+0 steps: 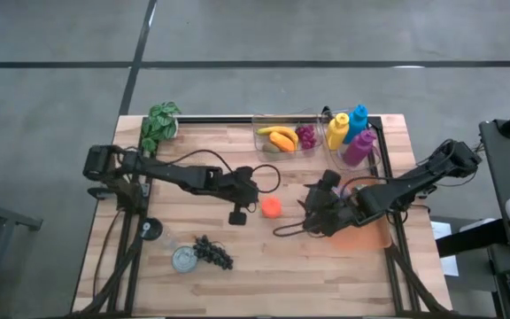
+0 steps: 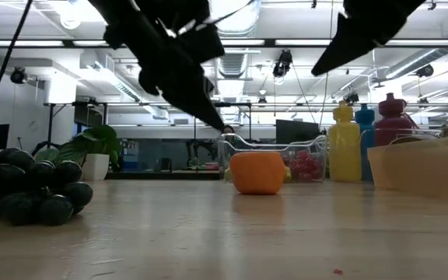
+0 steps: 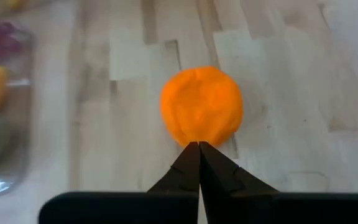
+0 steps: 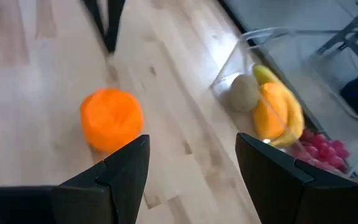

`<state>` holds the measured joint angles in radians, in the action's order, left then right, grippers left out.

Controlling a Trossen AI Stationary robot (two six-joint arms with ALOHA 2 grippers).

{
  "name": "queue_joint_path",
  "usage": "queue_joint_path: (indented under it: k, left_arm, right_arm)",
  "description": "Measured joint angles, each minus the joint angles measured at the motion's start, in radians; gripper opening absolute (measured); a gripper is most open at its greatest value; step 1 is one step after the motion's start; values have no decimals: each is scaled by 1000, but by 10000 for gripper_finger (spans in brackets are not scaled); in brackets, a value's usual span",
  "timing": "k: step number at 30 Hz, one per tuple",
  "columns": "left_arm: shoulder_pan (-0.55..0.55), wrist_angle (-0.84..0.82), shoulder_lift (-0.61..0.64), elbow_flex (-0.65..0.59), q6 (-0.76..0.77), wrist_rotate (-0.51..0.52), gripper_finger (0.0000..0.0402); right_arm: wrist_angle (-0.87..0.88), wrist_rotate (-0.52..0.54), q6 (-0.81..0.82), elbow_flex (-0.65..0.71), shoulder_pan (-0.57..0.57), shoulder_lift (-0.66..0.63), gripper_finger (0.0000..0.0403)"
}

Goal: Pick & Place Food Item
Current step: Put the orange into the left transparent bin

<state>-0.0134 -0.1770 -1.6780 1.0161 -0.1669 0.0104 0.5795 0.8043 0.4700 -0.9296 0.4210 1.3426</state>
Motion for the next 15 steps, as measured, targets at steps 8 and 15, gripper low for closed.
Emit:
queue_joint_path:
  k: [8, 15]
  left_arm:
    - [-1, -69, 136, -9, -1, 61, 4]
    - [-12, -72, 252, -65, -16, 66, 4]
  right_arm:
    - [-56, -50, -55, -33, 0, 90, 233]
    - [-126, -49, -52, -47, -1, 133, 233]
